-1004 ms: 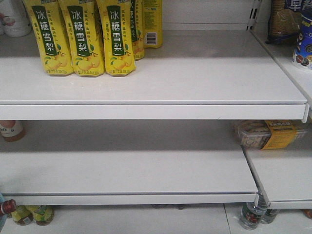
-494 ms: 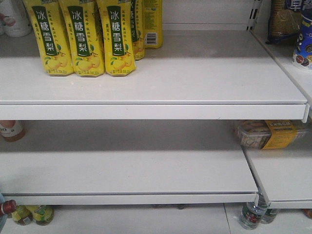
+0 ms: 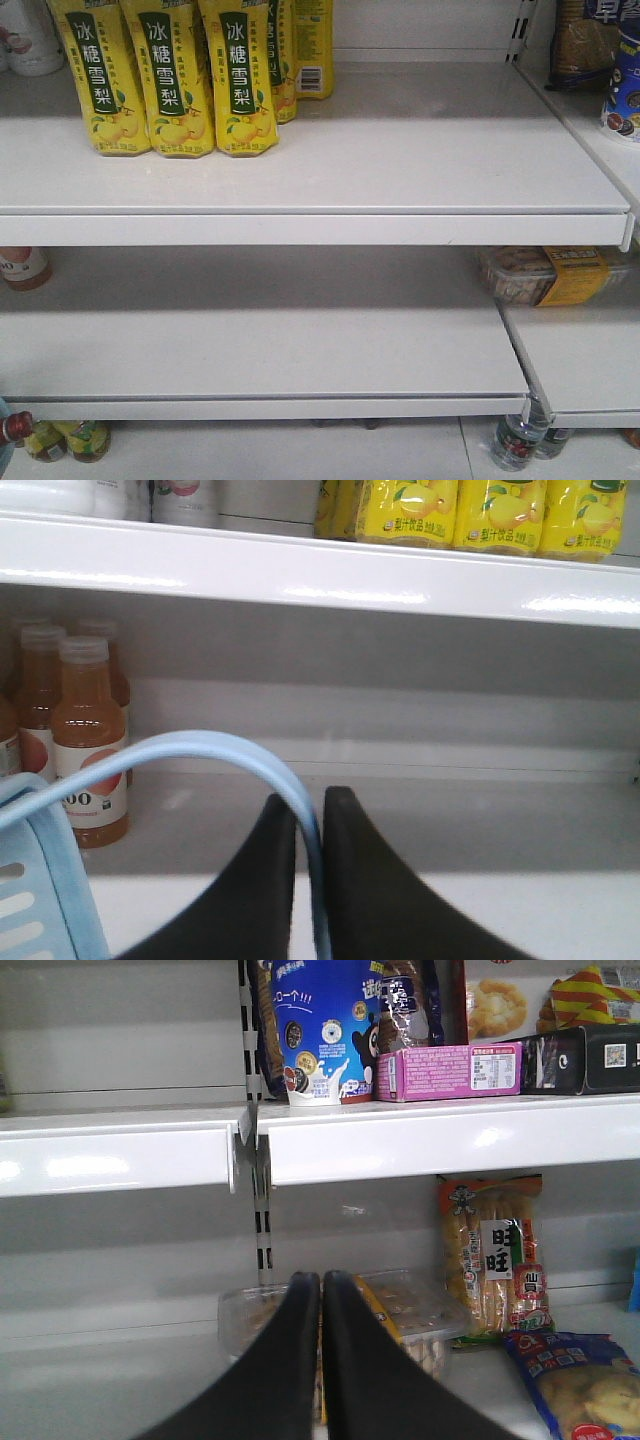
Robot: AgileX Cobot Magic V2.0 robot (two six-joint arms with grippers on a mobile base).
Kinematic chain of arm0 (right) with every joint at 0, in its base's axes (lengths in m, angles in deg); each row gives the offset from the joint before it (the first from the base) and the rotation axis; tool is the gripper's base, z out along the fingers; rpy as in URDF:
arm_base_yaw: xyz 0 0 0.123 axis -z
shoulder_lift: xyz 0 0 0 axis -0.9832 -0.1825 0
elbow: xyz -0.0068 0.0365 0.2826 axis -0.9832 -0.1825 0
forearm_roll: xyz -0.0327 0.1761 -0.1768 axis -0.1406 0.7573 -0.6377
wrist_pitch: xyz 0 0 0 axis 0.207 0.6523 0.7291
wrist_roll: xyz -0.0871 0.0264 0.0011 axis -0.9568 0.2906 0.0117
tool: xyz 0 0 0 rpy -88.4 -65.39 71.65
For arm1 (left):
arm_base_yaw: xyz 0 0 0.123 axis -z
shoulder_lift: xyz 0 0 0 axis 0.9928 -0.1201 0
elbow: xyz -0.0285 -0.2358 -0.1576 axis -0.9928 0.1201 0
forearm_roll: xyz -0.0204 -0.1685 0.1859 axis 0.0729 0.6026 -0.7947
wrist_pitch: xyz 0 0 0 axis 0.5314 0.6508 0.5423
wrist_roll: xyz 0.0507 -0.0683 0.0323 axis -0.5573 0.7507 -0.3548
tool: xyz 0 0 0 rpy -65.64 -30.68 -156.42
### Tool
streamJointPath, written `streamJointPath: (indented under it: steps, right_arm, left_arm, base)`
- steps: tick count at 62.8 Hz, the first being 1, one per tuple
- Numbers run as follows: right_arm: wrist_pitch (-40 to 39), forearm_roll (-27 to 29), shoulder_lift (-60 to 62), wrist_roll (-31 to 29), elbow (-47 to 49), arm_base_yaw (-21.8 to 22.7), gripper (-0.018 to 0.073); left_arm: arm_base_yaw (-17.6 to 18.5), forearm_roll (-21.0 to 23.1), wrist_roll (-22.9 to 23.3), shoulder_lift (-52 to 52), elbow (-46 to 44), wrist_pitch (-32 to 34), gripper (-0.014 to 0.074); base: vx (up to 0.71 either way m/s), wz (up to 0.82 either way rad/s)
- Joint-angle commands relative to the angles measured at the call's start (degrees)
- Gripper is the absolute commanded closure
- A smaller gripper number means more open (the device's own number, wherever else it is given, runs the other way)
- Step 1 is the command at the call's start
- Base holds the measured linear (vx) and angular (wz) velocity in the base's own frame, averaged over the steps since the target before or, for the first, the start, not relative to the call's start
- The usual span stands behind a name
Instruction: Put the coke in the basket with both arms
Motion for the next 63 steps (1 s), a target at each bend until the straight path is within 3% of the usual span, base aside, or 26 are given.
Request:
streamJointPath:
  steps: [1,63]
  right_arm:
    - [-4.21,-0.63,0.74,-0.13,-0.44,0.3,0.0564]
    - [-4.15,-0.63,0.74,-0.19,-0.44,0.3,0.0564]
  left_arm:
    - [-0.1,-2.41,-2.4,1.24,-2.03,9.2,0.0603]
    - [-0.1,-2.41,-2.4,1.24,-2.03,9.2,0.0603]
  base:
    - [0.0,0.0]
    - [0.0,0.0]
